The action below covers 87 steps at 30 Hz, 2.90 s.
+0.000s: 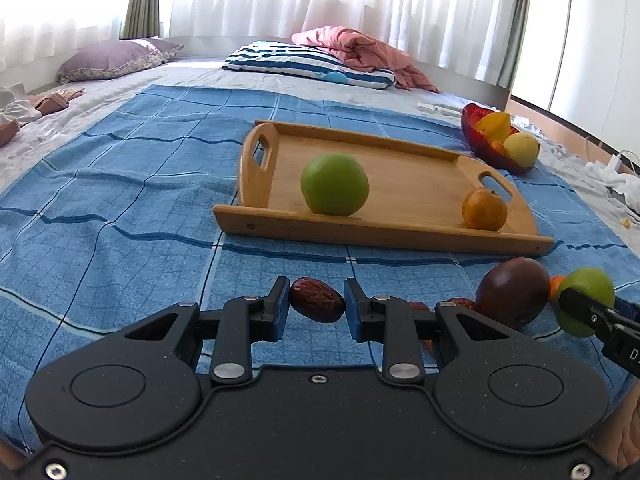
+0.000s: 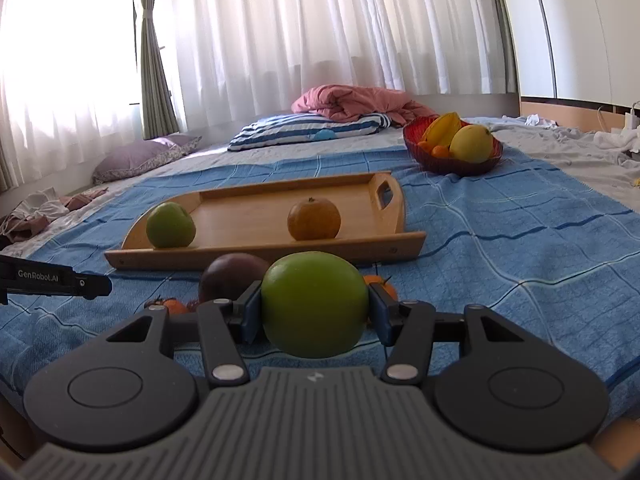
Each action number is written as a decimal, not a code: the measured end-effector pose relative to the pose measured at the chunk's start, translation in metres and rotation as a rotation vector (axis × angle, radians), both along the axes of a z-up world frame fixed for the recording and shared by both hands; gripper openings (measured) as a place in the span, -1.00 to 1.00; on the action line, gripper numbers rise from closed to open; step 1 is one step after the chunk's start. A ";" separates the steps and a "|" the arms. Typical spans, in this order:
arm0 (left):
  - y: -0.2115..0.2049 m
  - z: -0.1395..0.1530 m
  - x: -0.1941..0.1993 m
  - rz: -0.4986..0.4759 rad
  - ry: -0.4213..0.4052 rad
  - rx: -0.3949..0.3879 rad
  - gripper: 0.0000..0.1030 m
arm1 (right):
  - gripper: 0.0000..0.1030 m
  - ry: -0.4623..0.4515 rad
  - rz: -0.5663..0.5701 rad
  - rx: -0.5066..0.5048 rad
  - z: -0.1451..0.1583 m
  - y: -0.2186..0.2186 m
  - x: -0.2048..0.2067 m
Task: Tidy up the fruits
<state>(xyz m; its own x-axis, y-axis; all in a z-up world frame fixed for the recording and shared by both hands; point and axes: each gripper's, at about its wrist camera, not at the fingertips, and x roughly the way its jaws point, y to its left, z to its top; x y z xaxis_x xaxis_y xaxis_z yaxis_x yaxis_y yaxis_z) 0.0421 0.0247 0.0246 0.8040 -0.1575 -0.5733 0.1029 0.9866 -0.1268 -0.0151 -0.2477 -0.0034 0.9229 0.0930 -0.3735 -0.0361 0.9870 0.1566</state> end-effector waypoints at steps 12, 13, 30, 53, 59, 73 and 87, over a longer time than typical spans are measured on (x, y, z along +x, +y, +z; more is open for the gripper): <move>-0.005 0.005 0.000 -0.030 -0.006 -0.010 -0.47 | 0.12 -0.031 -0.014 0.013 0.007 -0.006 0.000; -0.006 0.005 0.000 -0.033 -0.005 -0.012 -0.47 | 0.12 -0.033 -0.014 0.013 0.007 -0.006 -0.001; -0.003 0.024 0.022 -0.052 0.008 -0.061 -0.47 | 0.12 -0.083 -0.001 0.032 0.020 -0.003 0.005; 0.011 0.093 0.100 -0.082 -0.029 -0.125 -0.47 | 0.12 -0.037 0.010 0.187 0.075 -0.019 0.091; 0.006 0.096 0.132 -0.076 0.011 -0.116 -0.47 | 0.12 -0.005 0.011 0.215 0.085 -0.026 0.122; -0.006 0.063 0.225 -0.045 0.227 -0.120 -0.47 | 0.12 0.186 0.037 0.079 0.073 -0.011 0.204; -0.021 0.031 0.257 -0.021 0.312 -0.072 -0.46 | 0.12 0.342 0.036 0.031 0.047 0.005 0.251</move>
